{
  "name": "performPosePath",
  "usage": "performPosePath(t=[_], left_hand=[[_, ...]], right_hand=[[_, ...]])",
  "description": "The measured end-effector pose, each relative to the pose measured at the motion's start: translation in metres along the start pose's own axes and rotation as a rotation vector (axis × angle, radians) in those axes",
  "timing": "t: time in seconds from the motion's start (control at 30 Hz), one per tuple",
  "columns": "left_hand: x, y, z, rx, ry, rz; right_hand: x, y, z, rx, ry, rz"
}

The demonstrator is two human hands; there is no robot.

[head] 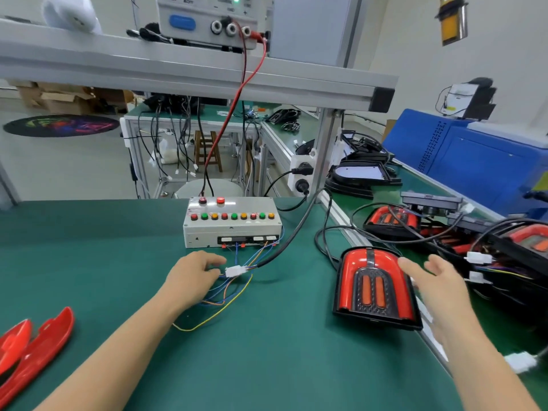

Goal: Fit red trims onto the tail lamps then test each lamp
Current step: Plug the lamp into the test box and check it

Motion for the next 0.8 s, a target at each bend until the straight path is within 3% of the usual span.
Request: performPosePath(t=[0.07,0.17,0.3,0.47,0.63,0.8], left_hand=[[0.0,0.0,0.004,-0.006,0.019,-0.028],[0.005,0.004,0.009,-0.037,0.056,0.018],[0.003,0.015,0.036,-0.298,-0.008,0.115],[-0.01,0.019,0.061,-0.459,-0.03,0.118],[-0.047,0.011,0.057,-0.462,-0.352,-0.074],[-0.041,0.007,0.054,-0.466,-0.176,-0.032]], right_hand=[[0.0,-0.006,0.014,-0.146,-0.13,-0.083],[-0.02,0.001,0.033,-0.341,-0.296,-0.338],[-0.035,0.004,0.041,-0.361,-0.488,-0.457],[-0.043,0.0,0.047,-0.347,-0.719,-0.459],[-0.046,-0.004,0.047,-0.236,-0.943,-0.377],[-0.046,-0.006,0.049,-0.162,-0.885,-0.369]])
Point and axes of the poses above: each hand's wrist, its own y-axis away from the middle knuckle, its own x-axis out of the back of the hand, z = x × y, the point moved 6 cm from there along -y, towards the middle knuckle, and after that the axes turned 4 degrees about -z, right-handed, at the moved point
